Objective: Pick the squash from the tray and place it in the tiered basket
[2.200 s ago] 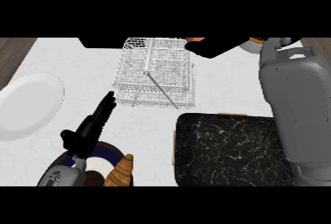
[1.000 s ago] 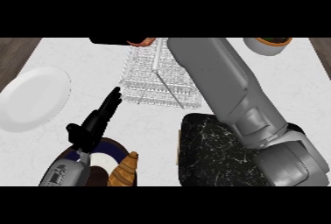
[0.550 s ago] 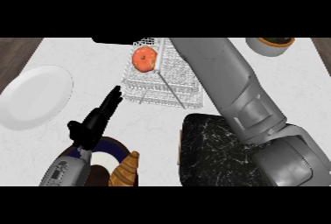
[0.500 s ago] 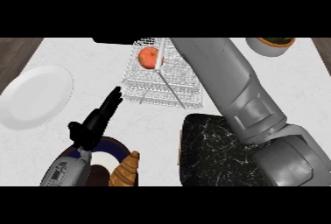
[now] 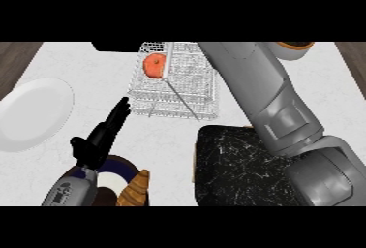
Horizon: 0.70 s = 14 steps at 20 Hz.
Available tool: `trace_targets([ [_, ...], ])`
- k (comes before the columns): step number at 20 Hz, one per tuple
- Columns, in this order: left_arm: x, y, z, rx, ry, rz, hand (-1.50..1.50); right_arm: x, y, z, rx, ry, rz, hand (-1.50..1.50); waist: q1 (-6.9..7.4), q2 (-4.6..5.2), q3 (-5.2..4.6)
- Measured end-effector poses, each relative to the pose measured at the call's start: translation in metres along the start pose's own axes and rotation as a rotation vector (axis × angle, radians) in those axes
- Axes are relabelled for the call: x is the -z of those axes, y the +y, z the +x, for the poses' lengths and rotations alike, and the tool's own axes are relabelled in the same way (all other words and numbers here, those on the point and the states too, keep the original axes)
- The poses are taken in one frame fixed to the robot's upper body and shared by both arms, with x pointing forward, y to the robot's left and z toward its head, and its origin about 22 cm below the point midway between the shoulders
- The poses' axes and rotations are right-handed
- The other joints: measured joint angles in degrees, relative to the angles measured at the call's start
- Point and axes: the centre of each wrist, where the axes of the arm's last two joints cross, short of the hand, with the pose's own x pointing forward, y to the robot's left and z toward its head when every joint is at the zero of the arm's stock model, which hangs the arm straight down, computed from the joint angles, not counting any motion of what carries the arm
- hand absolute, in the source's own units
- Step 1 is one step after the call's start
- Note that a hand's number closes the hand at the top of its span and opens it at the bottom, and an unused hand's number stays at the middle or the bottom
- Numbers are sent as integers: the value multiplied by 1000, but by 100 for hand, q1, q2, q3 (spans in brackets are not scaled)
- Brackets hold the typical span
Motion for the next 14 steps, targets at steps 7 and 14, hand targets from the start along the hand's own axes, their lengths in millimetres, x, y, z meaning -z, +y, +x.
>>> trace_targets([
  [7,-8,7,-4,-12,12,22,0,16,-64,-7,69,-72,-338,-150,-171,-41,7],
  [14,-15,12,-8,-16,25,50,0,19,-158,-39,218,-153,-448,-150,-349,-90,14],
])
